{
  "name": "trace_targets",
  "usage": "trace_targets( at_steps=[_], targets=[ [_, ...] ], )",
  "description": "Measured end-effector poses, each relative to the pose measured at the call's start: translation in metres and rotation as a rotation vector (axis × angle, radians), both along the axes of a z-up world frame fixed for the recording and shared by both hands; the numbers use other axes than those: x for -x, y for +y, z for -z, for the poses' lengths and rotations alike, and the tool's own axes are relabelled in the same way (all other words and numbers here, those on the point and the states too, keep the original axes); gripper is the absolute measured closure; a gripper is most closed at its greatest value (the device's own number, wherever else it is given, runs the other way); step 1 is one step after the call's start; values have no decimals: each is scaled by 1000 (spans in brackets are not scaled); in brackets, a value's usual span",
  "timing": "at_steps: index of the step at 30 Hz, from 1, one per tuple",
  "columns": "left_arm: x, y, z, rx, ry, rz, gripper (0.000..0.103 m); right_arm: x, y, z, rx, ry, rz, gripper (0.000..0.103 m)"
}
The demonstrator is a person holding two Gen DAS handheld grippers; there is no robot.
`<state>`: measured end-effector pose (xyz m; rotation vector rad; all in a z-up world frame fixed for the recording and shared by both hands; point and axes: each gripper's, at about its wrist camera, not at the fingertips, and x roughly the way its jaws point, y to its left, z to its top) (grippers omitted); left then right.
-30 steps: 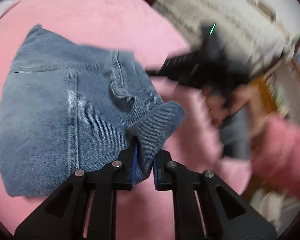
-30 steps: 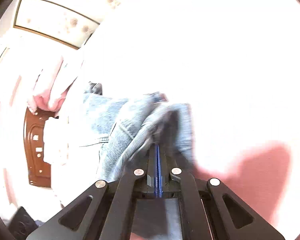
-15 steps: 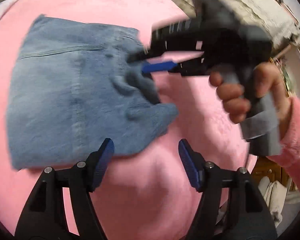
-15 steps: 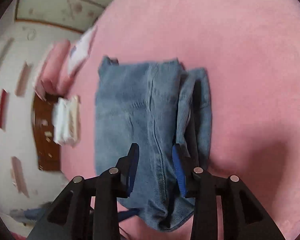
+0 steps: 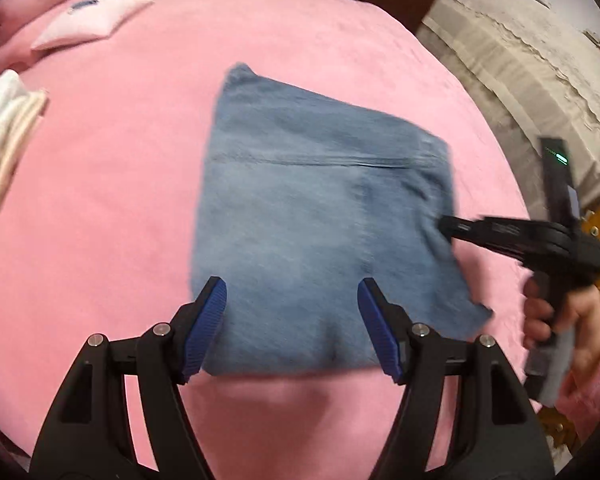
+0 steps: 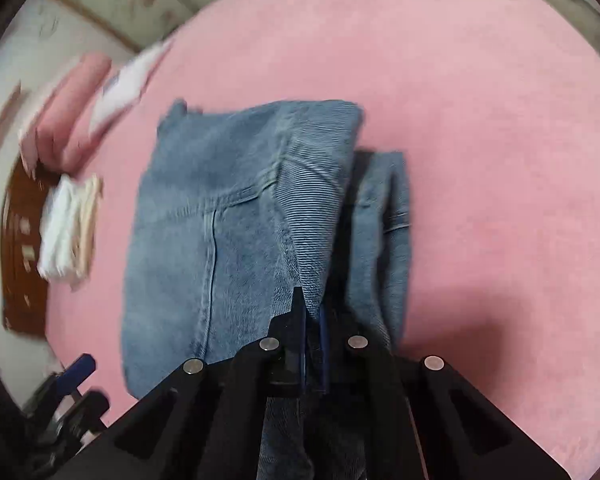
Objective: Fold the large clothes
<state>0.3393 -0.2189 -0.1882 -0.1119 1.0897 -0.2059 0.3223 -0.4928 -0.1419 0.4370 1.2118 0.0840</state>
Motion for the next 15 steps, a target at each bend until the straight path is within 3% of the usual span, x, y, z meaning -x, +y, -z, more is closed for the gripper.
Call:
trace_targets(
  at_steps=[3, 7, 11, 15],
  targets=[
    [-13, 5, -2, -7, 1, -6, 38, 17, -20, -14, 14, -2, 40, 101],
    [-18, 11, 4, -28, 16, 5, 38, 19, -26, 7, 10, 37, 125, 101],
    [-28, 13, 27, -81, 92, -2, 38, 13, -13, 36, 126, 95, 101, 101],
    [-26, 19, 32, -109, 104, -16, 38, 17, 0, 20, 192, 85, 134, 99]
  ],
)
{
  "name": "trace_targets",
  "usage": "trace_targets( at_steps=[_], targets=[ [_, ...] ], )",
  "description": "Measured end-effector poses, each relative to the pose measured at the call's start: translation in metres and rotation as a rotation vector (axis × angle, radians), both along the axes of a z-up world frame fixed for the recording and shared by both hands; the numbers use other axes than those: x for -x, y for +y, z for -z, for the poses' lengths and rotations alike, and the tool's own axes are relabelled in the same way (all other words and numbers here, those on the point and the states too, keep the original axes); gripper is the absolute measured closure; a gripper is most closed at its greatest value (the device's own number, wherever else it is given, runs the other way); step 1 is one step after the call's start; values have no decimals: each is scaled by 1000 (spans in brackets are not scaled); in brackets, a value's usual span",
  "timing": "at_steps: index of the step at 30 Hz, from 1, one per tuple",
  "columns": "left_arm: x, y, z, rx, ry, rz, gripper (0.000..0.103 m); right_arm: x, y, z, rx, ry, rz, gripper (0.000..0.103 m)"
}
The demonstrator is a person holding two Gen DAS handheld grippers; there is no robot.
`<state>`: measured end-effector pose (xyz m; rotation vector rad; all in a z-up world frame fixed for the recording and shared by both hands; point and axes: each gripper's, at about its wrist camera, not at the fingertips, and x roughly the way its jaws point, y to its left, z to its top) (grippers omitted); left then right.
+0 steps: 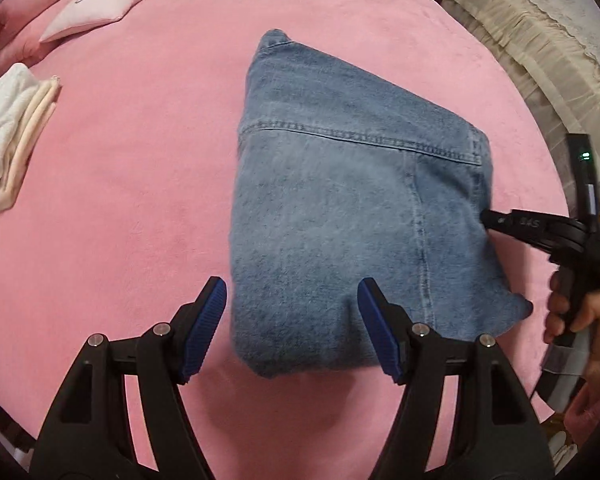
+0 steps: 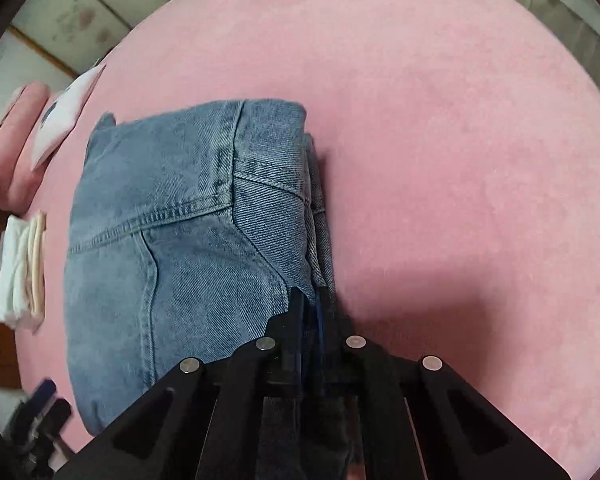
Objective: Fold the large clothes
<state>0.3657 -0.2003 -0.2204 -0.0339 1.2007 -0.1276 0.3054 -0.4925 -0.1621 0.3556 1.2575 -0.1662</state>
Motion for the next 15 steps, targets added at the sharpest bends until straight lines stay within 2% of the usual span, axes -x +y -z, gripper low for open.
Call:
trace_targets(
  at_steps=[4, 6, 7, 8, 9, 10, 11, 12, 14, 15],
  targets=[
    [1, 7, -11, 4, -23, 5, 38, 15, 12, -37, 80, -65, -38, 99],
    [2, 11, -18, 13, -28, 5, 44, 27, 24, -60, 154, -115, -30, 98],
    [3, 12, -20, 20, -20, 8, 48, 25, 30, -72, 147, -141, -35, 97],
    [4, 13, -20, 30, -8, 13, 57, 30, 36, -79, 109, -171, -57, 97],
    [6, 13, -19, 43, 8, 21, 69, 31, 43, -82, 39, -186, -83, 97],
    [5, 11, -17, 49, 19, 26, 76, 32, 49, -79, -27, -186, -102, 97],
    [5, 10, -12, 50, 33, 30, 85, 31, 60, -70, -119, -163, -129, 97],
    [5, 9, -5, 40, 56, 32, 86, 34, 62, -63, -164, -114, -150, 97],
    [6, 6, 11, 20, 114, 27, 87, 31, 83, -37, -144, 54, -176, 97],
    [9, 6, 15, 3, 108, 22, 87, 35, 86, -26, -109, 111, -160, 97]
  ],
)
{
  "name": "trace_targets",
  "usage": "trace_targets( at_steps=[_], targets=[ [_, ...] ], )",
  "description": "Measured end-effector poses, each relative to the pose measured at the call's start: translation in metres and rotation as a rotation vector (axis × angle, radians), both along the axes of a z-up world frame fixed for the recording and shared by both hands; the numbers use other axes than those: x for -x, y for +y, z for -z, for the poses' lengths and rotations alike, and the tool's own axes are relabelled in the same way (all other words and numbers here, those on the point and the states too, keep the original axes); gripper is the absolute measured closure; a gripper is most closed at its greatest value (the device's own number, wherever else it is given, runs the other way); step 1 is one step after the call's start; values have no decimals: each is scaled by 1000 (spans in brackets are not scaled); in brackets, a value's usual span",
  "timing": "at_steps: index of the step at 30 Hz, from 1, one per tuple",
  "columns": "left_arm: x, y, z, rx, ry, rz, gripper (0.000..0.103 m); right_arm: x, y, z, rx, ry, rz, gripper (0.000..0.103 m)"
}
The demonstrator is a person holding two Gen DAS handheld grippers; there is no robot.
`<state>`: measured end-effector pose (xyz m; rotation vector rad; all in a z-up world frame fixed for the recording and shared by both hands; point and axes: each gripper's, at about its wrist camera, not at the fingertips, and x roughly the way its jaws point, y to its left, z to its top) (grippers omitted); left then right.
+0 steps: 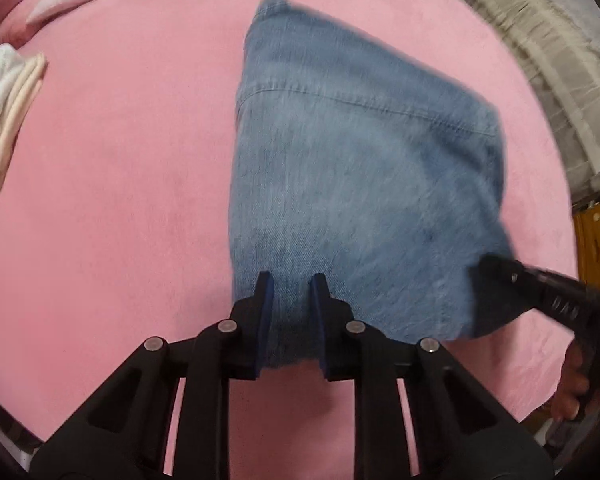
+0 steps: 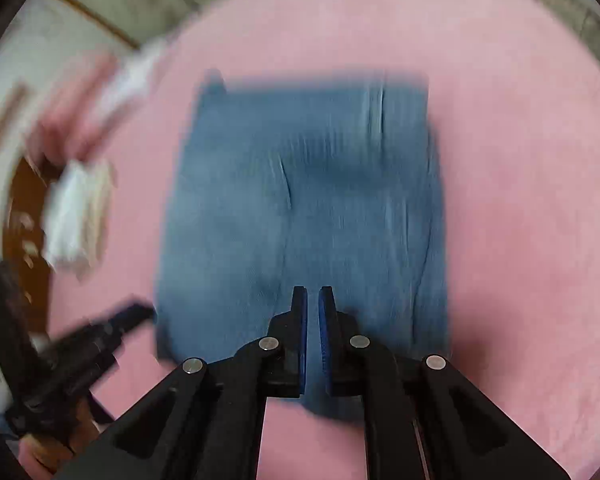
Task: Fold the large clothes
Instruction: 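Press the folded jacket flat with both tools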
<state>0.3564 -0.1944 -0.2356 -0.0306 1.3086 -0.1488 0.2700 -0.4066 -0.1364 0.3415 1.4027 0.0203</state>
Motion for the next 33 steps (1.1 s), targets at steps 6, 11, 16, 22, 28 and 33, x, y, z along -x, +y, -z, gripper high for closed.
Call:
trace_targets(
  at_steps=[6, 11, 16, 22, 28, 33],
  targets=[
    [14, -3, 9, -25, -22, 20, 86, 31, -19, 14, 7, -13, 97, 103],
    [12, 0, 14, -49, 50, -50, 84, 30, 18, 5, 255, -7, 39, 103],
    [16, 0, -5, -49, 54, -102, 86, 44, 27, -25, 348, -133, 143, 103],
    [13, 6, -4, 143, 134, -74, 86, 36, 53, -22, -17, -166, -103, 103],
    [-9, 14, 3, 171, 166, -147, 87, 13, 94, 11, -204, -136, -121, 103],
    [-37, 12, 3, 147, 111, -163, 87, -27, 107, 34, -260, -183, -84, 103]
  ],
)
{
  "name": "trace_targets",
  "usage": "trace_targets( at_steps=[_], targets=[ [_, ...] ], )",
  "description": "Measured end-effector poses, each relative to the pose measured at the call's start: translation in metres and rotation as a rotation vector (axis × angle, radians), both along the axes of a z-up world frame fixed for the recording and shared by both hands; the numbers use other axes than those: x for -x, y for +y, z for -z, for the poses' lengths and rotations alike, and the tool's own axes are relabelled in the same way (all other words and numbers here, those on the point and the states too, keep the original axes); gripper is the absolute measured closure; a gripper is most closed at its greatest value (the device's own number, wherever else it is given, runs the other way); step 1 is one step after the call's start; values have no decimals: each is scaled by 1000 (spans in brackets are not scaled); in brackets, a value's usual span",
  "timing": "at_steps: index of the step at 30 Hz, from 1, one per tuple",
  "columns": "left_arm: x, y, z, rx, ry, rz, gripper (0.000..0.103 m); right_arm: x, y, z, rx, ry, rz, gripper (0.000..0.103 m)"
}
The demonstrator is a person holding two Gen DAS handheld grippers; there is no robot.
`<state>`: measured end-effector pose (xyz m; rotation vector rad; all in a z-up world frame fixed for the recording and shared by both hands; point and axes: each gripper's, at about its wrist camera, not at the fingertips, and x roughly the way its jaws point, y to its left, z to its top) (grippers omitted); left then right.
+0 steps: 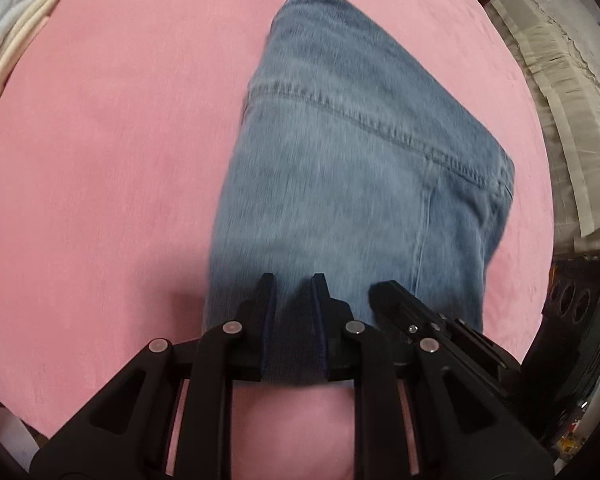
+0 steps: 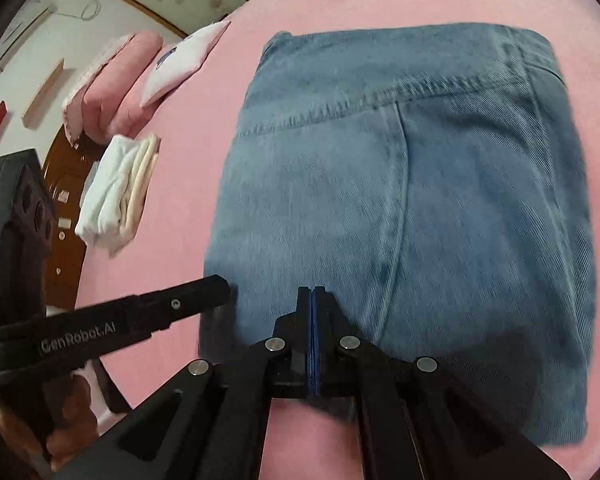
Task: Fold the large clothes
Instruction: 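Press the folded jacket flat with both tools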
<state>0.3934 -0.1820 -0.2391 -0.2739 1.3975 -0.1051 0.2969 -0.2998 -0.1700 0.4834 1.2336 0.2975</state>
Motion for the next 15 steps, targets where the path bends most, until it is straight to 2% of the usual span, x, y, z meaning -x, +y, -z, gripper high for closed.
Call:
trace_targets(
  at_steps=[2, 6, 9, 13, 15],
  targets=[
    [-12, -4, 0, -20, -57, 13, 87, -16, -1, 4, -36, -15, 14, 103],
    [-47, -10, 9, -53, -145, 10, 87, -56, -8, 2, 15, -127, 41, 103],
    [-81, -17, 10, -96, -235, 29, 87, -96, -17, 8, 38, -171, 76, 103],
    [-118, -19, 30, -74, -203, 7, 87, -134, -35, 20, 117, -181, 133, 103],
    [-130, -30, 30, -127, -249, 72, 87, -142, -45, 27, 153, -166, 135, 103]
  ],
)
